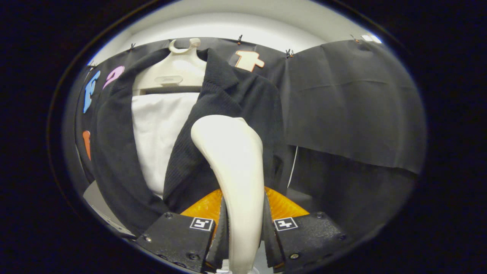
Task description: Iron the clothes twice with a garment steamer, once on the left side and once on the right side.
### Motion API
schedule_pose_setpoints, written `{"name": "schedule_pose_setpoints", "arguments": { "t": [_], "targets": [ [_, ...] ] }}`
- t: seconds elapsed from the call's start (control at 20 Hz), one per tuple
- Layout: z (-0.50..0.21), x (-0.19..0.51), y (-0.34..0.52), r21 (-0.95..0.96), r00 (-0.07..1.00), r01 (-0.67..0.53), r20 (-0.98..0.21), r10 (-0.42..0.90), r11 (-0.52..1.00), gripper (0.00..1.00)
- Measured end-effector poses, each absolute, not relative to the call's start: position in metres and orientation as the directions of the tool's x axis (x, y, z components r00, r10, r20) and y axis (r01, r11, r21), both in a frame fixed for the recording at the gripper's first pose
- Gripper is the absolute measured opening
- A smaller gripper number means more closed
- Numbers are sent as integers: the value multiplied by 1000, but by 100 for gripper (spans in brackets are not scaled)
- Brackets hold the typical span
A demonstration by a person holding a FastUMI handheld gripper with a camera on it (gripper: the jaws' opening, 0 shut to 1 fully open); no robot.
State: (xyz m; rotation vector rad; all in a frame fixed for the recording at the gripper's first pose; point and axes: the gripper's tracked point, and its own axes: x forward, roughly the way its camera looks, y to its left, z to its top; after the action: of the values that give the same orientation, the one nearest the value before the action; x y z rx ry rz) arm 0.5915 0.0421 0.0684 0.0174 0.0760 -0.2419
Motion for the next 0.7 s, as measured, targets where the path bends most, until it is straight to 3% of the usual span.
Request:
{"name": "schedule_pose_setpoints", "arguments": {
  "t": [0.7],
  "targets": [
    [-54,588,48,-108,924,312,-197,-328,944,45]
  ]
}}
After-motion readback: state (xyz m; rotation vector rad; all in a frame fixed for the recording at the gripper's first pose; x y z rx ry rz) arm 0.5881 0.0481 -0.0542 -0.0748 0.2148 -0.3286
